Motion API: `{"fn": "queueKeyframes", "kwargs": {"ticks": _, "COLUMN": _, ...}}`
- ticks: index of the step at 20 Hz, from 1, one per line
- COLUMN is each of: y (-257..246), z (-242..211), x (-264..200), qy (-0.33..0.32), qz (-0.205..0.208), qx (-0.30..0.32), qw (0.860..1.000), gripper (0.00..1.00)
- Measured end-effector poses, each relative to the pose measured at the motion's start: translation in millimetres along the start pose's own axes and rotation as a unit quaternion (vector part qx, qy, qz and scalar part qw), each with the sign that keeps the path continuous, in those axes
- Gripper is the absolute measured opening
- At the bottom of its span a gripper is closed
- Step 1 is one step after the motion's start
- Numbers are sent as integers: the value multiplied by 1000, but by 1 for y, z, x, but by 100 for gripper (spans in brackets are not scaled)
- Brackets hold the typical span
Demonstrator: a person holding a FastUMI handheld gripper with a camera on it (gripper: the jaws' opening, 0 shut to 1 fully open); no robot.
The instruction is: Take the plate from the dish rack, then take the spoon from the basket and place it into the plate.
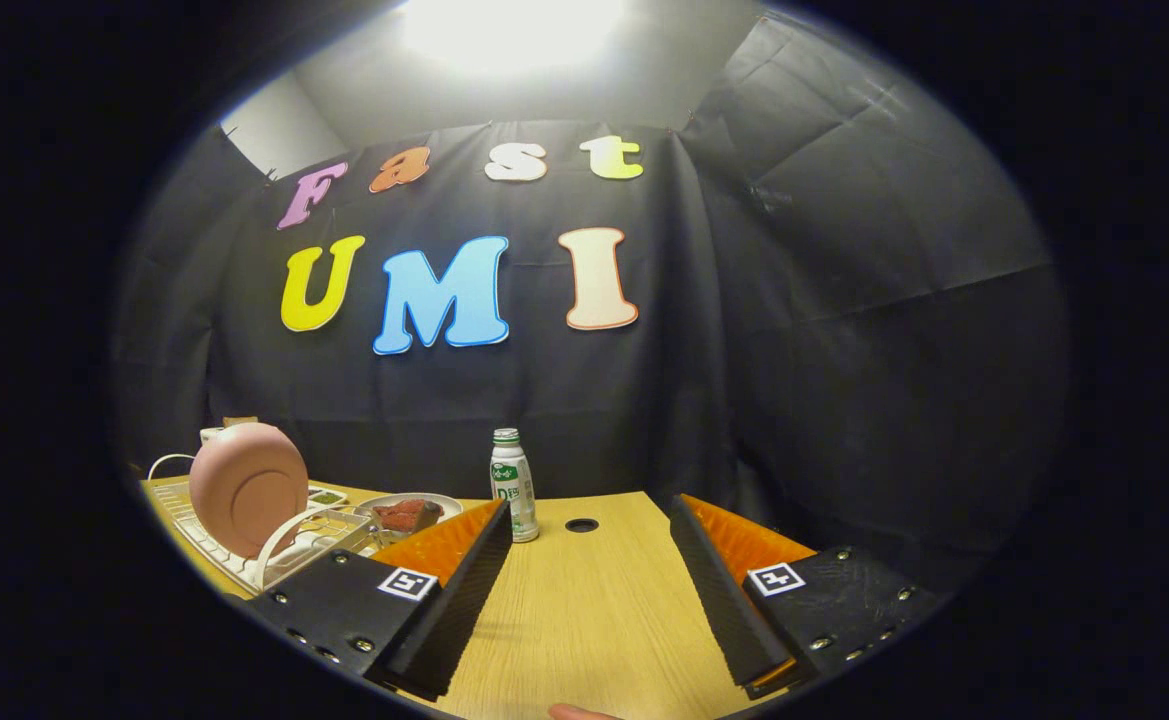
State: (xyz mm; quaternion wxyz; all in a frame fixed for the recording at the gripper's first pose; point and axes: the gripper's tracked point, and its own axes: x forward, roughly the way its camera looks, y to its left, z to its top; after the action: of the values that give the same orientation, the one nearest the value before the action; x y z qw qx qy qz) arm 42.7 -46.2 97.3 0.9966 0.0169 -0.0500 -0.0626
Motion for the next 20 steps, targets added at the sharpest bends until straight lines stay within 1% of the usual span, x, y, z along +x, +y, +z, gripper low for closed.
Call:
{"fn": "queueKeyframes", "kwargs": {"ticks": 5, "y": 13, "z": 37, "x": -45, "qy": 36, "qz": -4, "qx": -9, "qw": 999, "gripper": 97}}
{"fn": "queueKeyframes", "kwargs": {"ticks": 6, "y": 20, "z": 43, "x": -54, "qy": 46, "qz": -3, "qx": -8, "qw": 999, "gripper": 97}}
{"fn": "queueKeyframes", "kwargs": {"ticks": 9, "y": 59, "z": 54, "x": -79, "qy": 81, "qz": 20, "qx": 15, "qw": 996, "gripper": 97}}
{"fn": "queueKeyframes", "kwargs": {"ticks": 11, "y": 90, "z": 57, "x": -91, "qy": 108, "qz": 42, "qx": 25, "qw": 993, "gripper": 97}}
{"fn": "queueKeyframes", "kwargs": {"ticks": 14, "y": 151, "z": 65, "x": -100, "qy": 146, "qz": 95, "qx": 53, "qw": 983, "gripper": 97}}
{"fn": "queueKeyframes", "kwargs": {"ticks": 17, "y": 209, "z": 73, "x": -94, "qy": 176, "qz": 154, "qx": 74, "qw": 969, "gripper": 98}}
{"fn": "queueKeyframes", "kwargs": {"ticks": 20, "y": 253, "z": 73, "x": -73, "qy": 198, "qz": 190, "qx": 102, "qw": 956, "gripper": 98}}
